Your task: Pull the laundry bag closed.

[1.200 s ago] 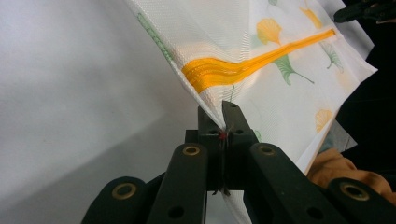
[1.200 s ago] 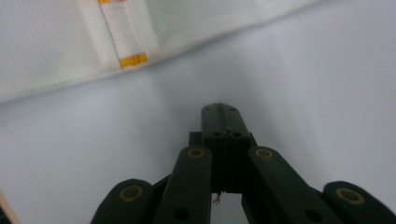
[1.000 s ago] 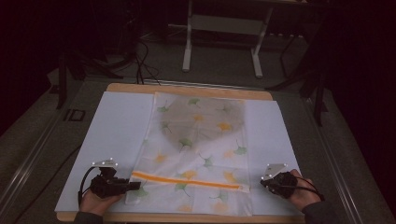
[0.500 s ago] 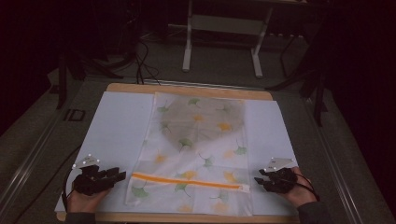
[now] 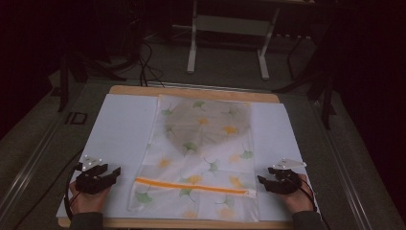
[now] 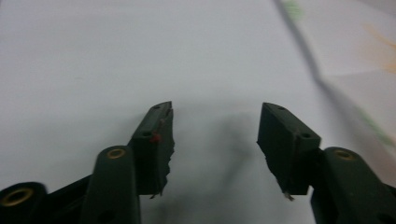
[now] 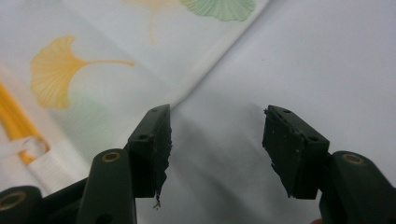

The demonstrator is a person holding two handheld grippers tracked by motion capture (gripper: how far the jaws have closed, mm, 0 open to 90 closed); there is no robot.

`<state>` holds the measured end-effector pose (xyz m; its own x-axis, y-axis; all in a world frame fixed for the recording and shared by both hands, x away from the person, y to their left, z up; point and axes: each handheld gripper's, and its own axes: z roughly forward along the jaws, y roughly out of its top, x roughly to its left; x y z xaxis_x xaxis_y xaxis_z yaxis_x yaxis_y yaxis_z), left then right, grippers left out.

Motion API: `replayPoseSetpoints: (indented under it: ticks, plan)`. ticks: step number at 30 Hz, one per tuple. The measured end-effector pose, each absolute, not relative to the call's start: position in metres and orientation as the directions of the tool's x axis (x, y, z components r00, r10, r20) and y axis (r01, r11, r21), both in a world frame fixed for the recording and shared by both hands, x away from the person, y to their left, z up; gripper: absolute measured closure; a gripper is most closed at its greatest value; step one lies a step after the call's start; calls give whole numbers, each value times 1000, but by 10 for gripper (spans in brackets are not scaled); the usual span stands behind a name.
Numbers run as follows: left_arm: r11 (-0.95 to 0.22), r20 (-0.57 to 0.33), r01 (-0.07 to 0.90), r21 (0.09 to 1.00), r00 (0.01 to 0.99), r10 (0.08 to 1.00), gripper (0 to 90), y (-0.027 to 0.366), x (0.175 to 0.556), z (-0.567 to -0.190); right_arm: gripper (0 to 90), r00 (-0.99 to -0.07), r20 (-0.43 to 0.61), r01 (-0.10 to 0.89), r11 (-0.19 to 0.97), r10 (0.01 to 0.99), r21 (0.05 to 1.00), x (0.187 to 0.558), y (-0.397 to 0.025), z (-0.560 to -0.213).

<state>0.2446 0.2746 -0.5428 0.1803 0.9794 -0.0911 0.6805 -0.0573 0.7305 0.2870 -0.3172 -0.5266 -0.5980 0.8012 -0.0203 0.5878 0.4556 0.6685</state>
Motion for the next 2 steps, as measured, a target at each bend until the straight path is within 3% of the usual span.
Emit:
replayPoseSetpoints:
  ticks: [2]
  plan:
    - [-54, -78, 672, 739, 164, 983, 429, 275, 247, -544, 414, -590, -16, 594, 447, 808, 669, 288, -317, -527]
